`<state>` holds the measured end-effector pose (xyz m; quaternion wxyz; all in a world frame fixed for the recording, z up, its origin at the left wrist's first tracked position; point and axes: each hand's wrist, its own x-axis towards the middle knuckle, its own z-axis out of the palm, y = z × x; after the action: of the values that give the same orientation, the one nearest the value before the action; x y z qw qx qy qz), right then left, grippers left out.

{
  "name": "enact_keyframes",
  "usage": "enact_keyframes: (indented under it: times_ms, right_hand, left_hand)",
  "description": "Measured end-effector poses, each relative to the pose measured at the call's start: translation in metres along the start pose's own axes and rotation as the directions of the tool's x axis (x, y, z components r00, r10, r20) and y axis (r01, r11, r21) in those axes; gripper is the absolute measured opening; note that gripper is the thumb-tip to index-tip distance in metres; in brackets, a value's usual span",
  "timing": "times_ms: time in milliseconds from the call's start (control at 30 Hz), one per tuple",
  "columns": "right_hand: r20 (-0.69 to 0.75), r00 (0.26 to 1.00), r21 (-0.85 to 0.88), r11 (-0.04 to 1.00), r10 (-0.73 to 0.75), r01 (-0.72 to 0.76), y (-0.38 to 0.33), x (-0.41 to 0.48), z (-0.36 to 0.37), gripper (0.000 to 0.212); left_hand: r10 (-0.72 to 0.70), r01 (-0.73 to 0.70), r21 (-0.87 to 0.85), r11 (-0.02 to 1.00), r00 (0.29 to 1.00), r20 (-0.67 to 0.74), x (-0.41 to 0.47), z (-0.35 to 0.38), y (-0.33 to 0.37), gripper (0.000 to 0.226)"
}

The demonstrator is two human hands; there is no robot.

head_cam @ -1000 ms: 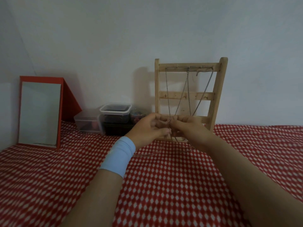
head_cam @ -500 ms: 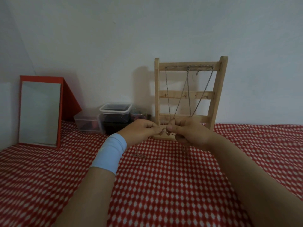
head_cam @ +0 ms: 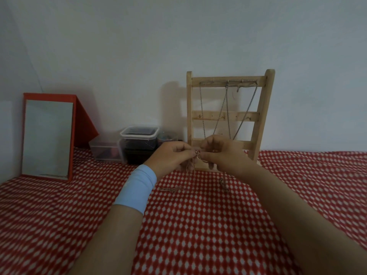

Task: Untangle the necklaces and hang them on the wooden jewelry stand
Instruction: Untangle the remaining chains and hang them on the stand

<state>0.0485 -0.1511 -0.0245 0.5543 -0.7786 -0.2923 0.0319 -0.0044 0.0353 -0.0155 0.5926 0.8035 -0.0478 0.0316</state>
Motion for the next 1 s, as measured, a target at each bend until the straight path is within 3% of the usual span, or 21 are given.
enact_keyframes:
  times_ms: [133, 333, 433, 533, 700, 867, 1000]
  right_hand:
    - [-0.124, 0.99, -0.056, 0.997, -0.065, 0.059, 0.002, 0.002, 0.003, 0.018]
    - [-0.088, 0.992, -0.091, 0.991, 0.095, -0.103, -0.004, 0.0, 0.003, 0.024]
    - [-0.042, 0.982, 0.003, 0.983, 0.185, -0.185, 0.0, 0.001, 0.003, 0.017]
    - [0.035, 0.971, 0.066, 0.969, 0.235, -0.237, 0.002, 0.0, 0.004, 0.02]
    - [0.084, 0.923, 0.211, 0.898, 0.376, -0.386, 0.003, -0.001, 0.01, 0.026]
    - [0.124, 0.91, 0.277, 0.867, 0.396, -0.415, 0.008, 0.0, 0.008, 0.021]
    - [0.068, 0.944, 0.118, 0.937, 0.322, -0.328, 0.011, -0.002, 0.004, 0.023]
  left_hand:
    - [0.017, -0.016, 0.01, 1.0, 0.998, -0.066, 0.002, 0.0, -0.004, 0.012]
    - [0.015, -0.011, 0.054, 0.999, 0.997, -0.072, 0.005, -0.002, -0.009, 0.008]
    - [0.004, -0.001, 0.044, 0.999, 0.998, -0.055, 0.004, -0.003, -0.01, 0.009]
    - [-0.009, 0.014, 0.09, 0.996, 0.999, -0.049, 0.004, 0.0, -0.009, 0.011]
    - [-0.045, 0.046, 0.028, 0.999, 0.998, -0.048, 0.006, 0.009, -0.012, 0.017]
    - [0.007, -0.005, 0.257, 0.967, 1.0, -0.007, 0.007, 0.005, -0.012, 0.013]
    - [0.028, -0.02, 0.339, 0.94, 0.999, -0.018, 0.007, 0.002, -0.009, 0.014]
